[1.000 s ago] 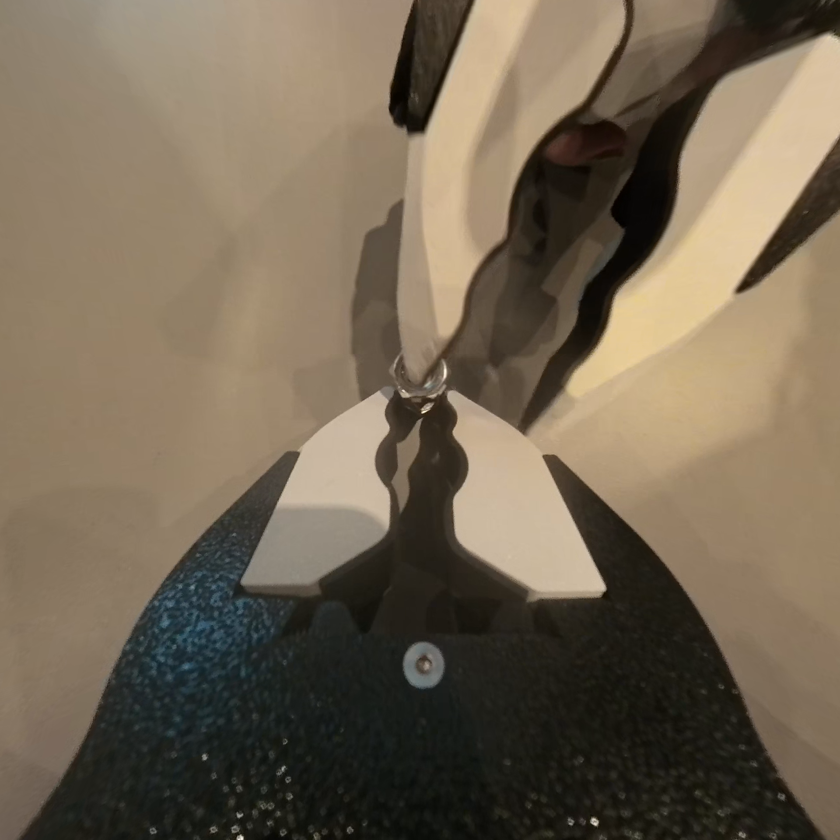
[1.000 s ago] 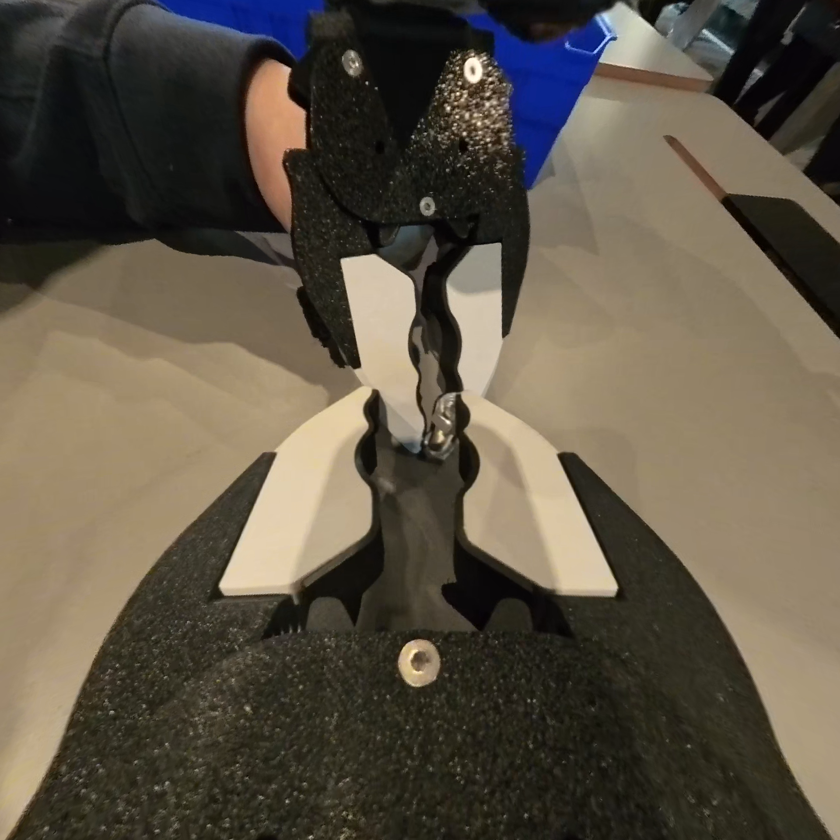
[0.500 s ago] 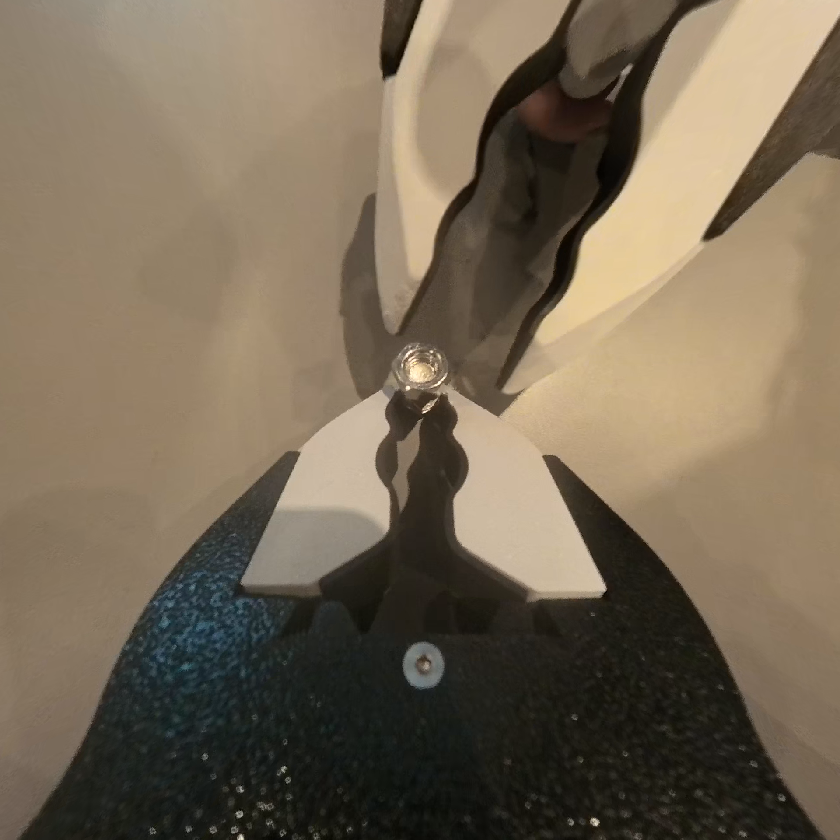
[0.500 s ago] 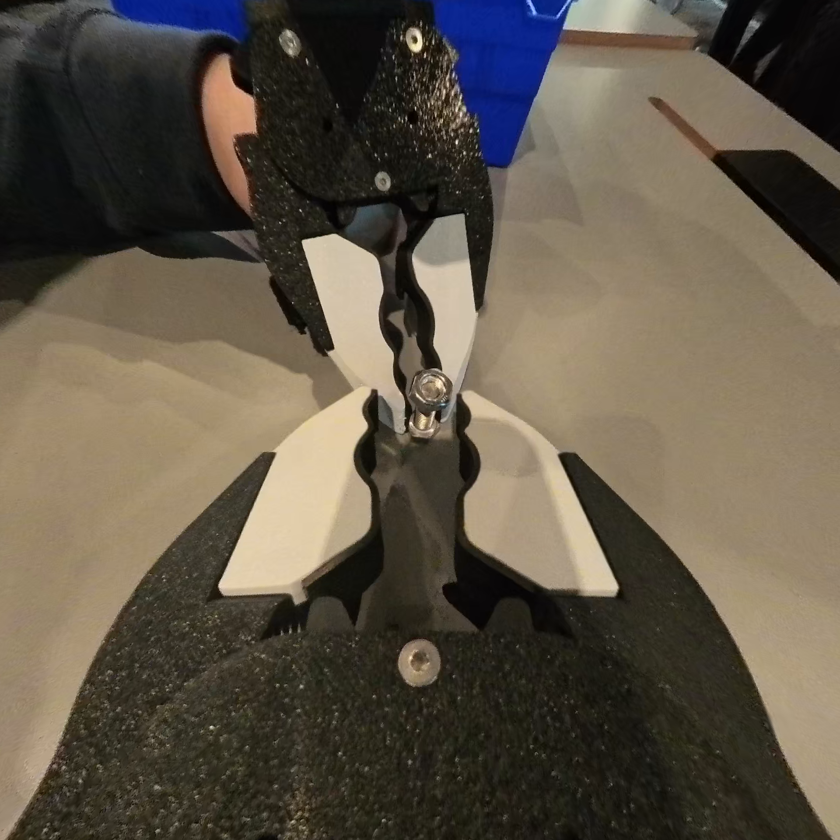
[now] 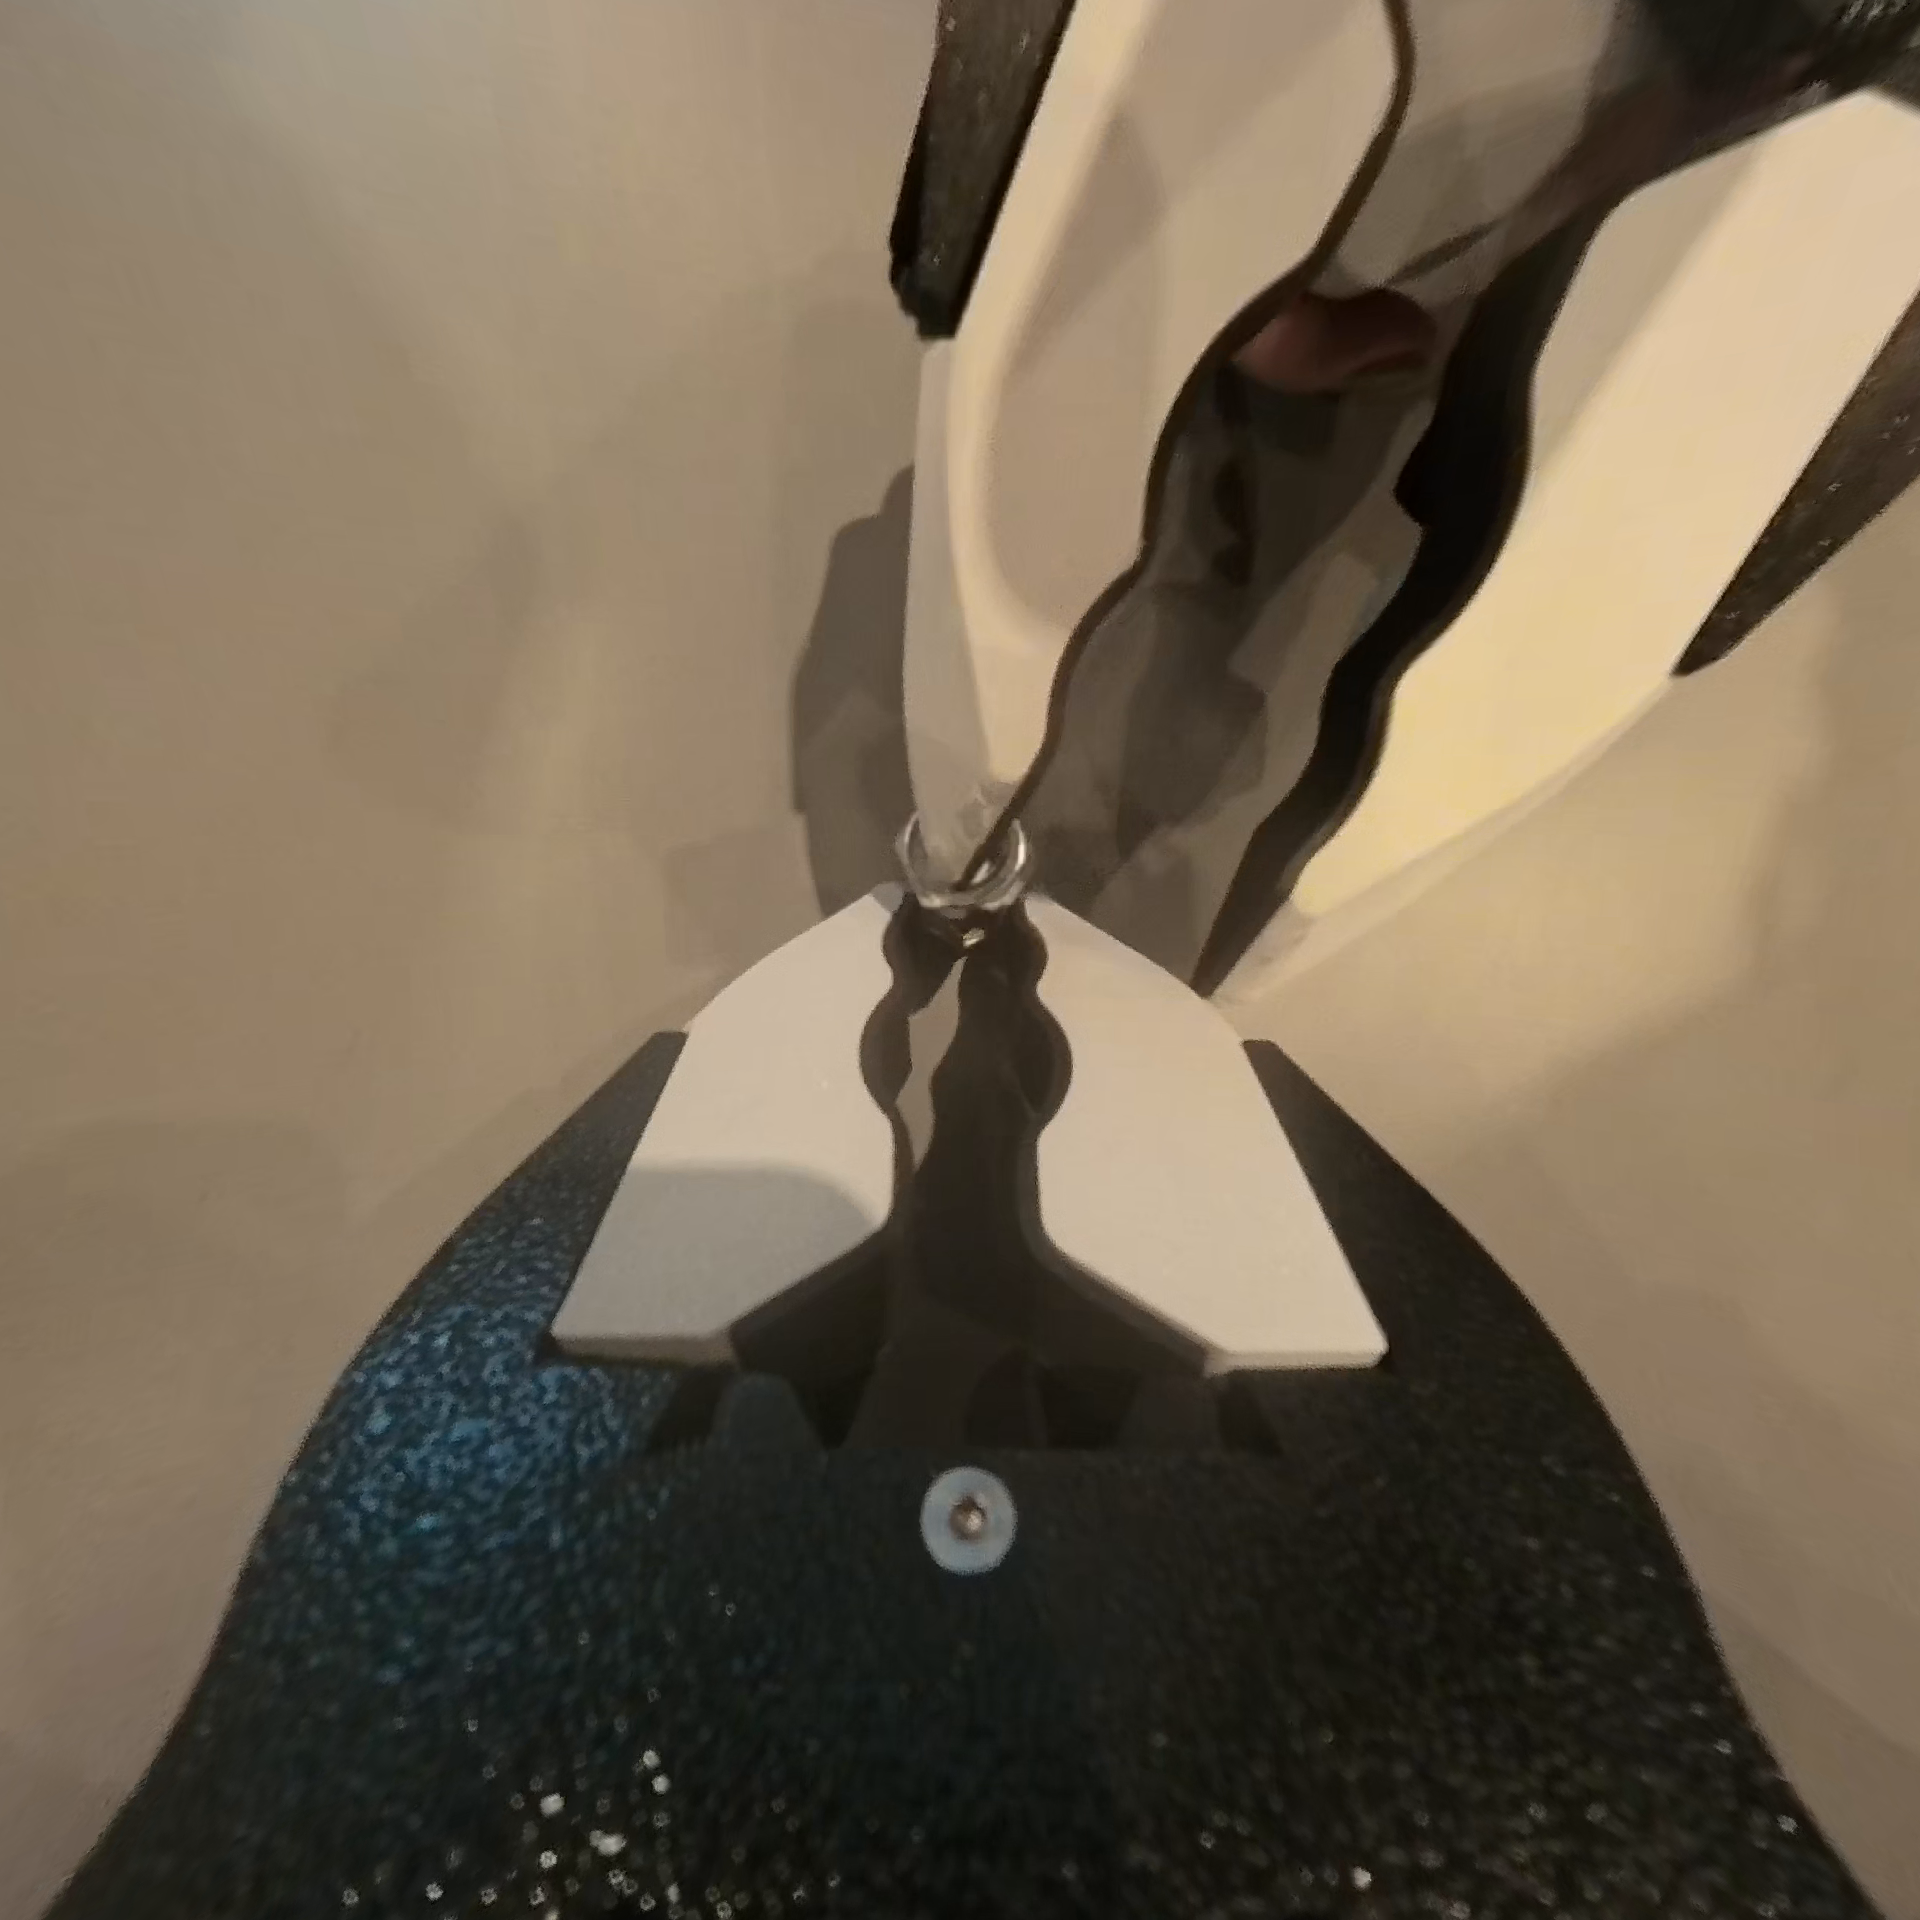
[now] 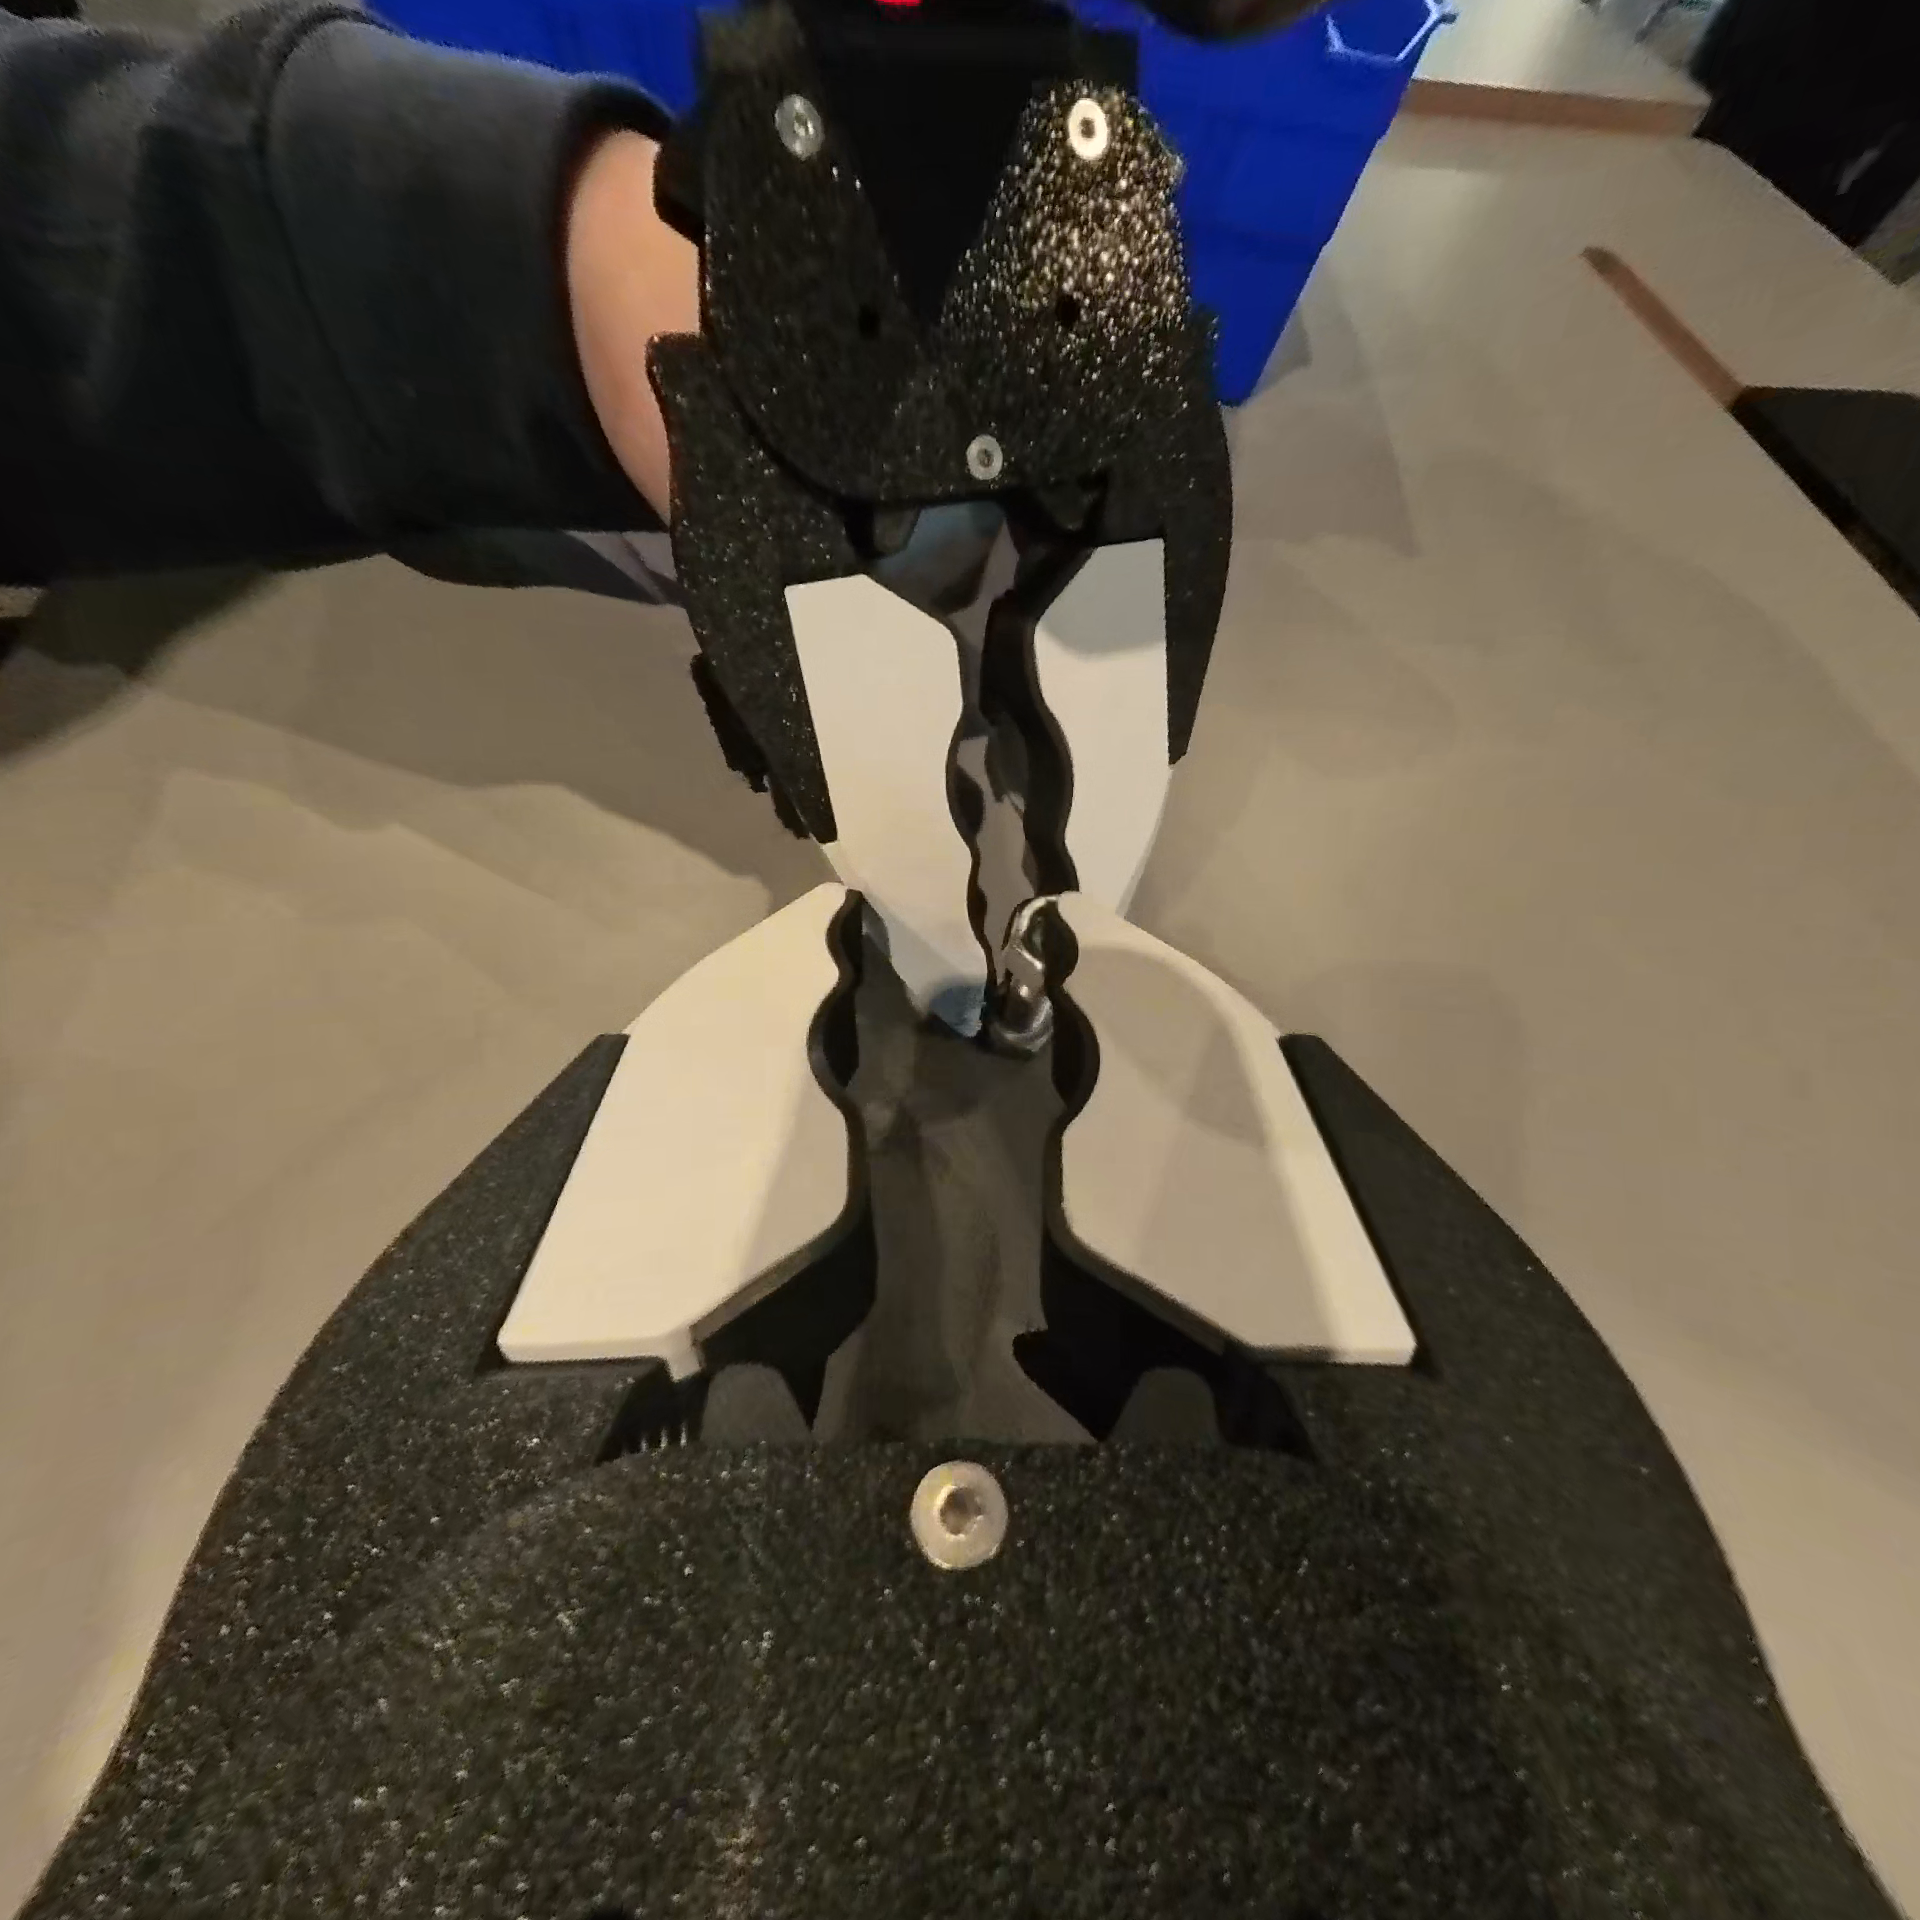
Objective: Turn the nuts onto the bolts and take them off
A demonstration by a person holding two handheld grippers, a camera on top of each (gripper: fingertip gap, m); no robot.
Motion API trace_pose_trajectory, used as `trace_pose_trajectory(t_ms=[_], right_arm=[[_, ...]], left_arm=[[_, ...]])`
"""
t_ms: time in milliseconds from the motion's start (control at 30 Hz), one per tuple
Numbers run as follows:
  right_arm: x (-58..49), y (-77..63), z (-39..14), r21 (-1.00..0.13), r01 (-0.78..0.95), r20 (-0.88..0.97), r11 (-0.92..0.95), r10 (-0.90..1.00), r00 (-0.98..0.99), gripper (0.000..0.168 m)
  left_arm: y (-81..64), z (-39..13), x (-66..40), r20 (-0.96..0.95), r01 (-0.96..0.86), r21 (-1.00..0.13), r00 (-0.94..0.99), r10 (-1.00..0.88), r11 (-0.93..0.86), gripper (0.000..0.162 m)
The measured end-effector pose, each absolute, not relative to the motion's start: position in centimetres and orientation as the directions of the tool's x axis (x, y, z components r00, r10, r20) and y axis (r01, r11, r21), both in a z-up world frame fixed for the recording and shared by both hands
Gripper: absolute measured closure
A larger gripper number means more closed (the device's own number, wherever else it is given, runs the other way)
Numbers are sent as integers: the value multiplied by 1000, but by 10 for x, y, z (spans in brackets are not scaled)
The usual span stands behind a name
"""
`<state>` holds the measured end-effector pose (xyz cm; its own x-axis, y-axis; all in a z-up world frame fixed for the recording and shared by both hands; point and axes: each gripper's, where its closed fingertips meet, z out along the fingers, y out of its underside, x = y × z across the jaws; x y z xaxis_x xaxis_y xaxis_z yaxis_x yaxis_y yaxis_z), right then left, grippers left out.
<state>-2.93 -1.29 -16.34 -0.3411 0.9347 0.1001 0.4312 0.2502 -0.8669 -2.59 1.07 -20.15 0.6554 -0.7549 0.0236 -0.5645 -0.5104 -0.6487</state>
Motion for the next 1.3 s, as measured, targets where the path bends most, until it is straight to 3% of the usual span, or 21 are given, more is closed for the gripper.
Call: trace_pose_trajectory(t_ms=[367, 500, 800, 1300], right_arm=[[-22, -2, -163, -880, 442, 27, 172, 949, -315, 132], [-15, -8, -160, -879, 444, 6, 175, 934, -356, 144], [-20, -5, -166, -872, 456, 22, 180, 944, -330, 128], [-27, 5, -168, -853, 465, 78, 235, 940, -332, 150]], left_arm=[[11, -201, -26, 19, -569, -647, 654, -757, -508, 146], [11, -201, -26, 21, -567, -649, 654, -757, -508, 146], [10, -201, -25, 22, -568, -648, 651, -758, -507, 147], [9, -201, -24, 22, -576, -647, 641, -767, -500, 146]])
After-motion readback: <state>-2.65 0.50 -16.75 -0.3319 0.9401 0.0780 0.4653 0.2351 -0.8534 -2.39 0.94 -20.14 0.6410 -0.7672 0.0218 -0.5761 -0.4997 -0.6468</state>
